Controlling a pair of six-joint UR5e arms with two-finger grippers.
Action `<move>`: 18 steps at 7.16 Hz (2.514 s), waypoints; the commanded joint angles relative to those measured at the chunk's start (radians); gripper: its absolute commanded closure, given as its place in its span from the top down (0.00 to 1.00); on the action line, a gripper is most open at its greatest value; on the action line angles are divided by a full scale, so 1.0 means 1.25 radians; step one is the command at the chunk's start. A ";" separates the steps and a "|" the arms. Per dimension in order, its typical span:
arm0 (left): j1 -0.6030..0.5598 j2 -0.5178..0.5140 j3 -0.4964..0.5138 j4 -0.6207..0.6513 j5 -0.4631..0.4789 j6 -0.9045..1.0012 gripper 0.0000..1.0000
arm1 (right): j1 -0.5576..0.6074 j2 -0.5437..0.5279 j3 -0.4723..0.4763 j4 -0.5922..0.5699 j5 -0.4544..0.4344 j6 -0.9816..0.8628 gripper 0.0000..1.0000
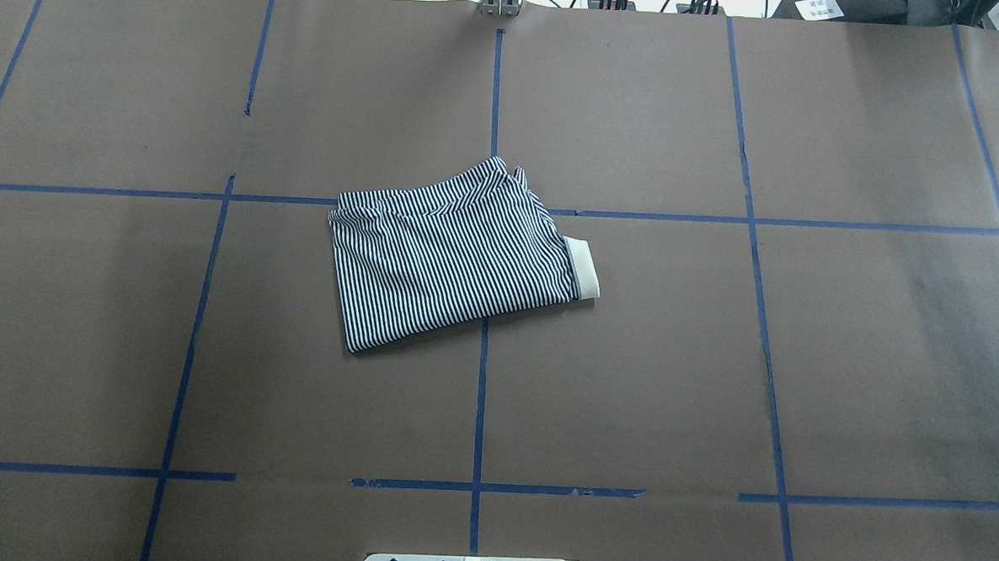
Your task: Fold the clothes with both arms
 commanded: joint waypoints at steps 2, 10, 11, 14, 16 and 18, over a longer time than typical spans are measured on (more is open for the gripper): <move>-0.043 0.105 -0.112 0.098 -0.065 0.009 1.00 | 0.150 -0.050 0.096 -0.308 -0.011 -0.313 1.00; -0.036 0.384 -0.421 0.254 -0.060 0.094 1.00 | 0.141 -0.111 0.090 -0.311 0.000 -0.319 1.00; -0.036 0.373 -0.422 0.304 -0.057 0.094 1.00 | 0.141 -0.111 0.093 -0.311 0.002 -0.321 1.00; -0.031 0.369 -0.390 0.276 -0.038 0.084 1.00 | 0.134 -0.107 0.091 -0.311 -0.002 -0.325 1.00; -0.016 0.357 -0.436 0.299 -0.034 0.083 1.00 | 0.133 -0.105 0.108 -0.315 -0.002 -0.321 1.00; -0.015 0.359 -0.441 0.304 -0.033 0.088 1.00 | 0.132 -0.104 0.101 -0.314 -0.009 -0.317 1.00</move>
